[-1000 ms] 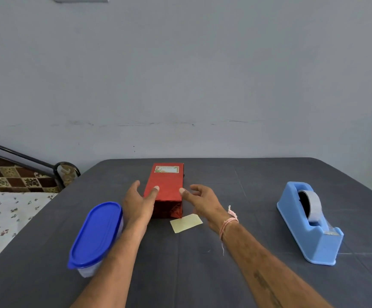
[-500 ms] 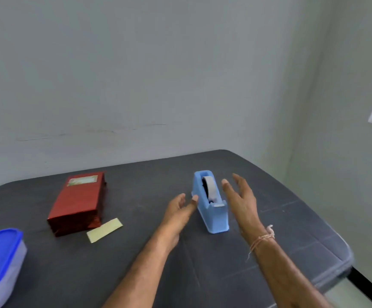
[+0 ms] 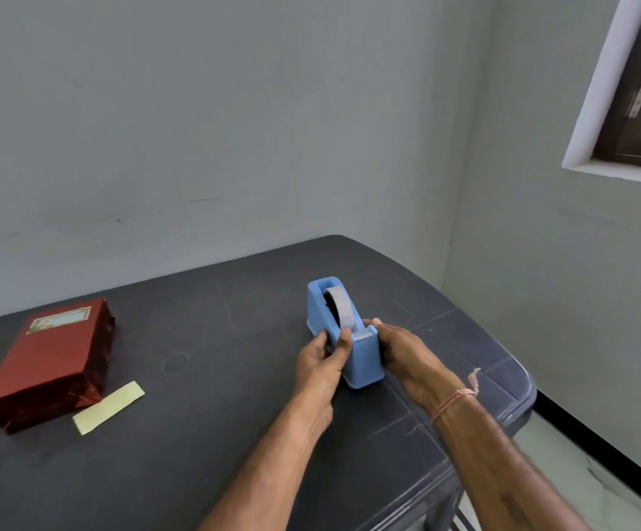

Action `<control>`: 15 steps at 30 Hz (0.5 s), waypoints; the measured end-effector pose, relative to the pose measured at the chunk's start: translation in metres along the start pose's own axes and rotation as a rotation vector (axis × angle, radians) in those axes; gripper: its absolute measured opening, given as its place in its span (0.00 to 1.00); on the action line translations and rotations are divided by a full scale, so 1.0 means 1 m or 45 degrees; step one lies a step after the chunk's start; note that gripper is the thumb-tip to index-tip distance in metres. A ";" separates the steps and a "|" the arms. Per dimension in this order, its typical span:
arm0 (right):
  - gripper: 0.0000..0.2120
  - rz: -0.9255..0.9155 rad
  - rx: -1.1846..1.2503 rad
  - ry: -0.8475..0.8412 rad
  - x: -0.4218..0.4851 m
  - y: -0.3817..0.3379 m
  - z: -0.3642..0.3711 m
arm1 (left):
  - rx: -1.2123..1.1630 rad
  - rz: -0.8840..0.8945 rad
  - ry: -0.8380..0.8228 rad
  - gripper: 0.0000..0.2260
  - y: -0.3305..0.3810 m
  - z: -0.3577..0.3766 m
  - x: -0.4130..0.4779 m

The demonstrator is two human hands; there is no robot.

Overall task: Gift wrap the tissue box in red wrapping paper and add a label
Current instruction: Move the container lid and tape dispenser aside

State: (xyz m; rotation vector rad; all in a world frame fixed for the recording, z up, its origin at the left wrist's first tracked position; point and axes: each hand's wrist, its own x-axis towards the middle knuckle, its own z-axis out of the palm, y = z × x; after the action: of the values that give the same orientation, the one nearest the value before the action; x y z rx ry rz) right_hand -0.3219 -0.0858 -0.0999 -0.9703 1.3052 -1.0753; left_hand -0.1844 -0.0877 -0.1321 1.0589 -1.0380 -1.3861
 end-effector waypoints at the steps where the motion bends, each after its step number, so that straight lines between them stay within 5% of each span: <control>1: 0.16 0.001 0.003 0.032 -0.004 -0.001 -0.010 | 0.017 0.019 0.008 0.13 -0.004 0.010 -0.003; 10: 0.15 0.020 0.061 0.120 -0.030 0.004 -0.049 | 0.091 -0.002 -0.028 0.19 -0.018 0.046 -0.017; 15: 0.14 -0.212 0.027 0.434 -0.024 0.004 -0.035 | 0.301 -0.013 0.134 0.22 0.003 -0.011 -0.018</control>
State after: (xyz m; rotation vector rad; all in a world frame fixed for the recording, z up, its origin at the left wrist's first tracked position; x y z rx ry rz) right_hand -0.3555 -0.0599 -0.0994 -0.9185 1.5023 -1.4264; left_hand -0.1725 -0.0701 -0.1303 1.2970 -1.1399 -1.2222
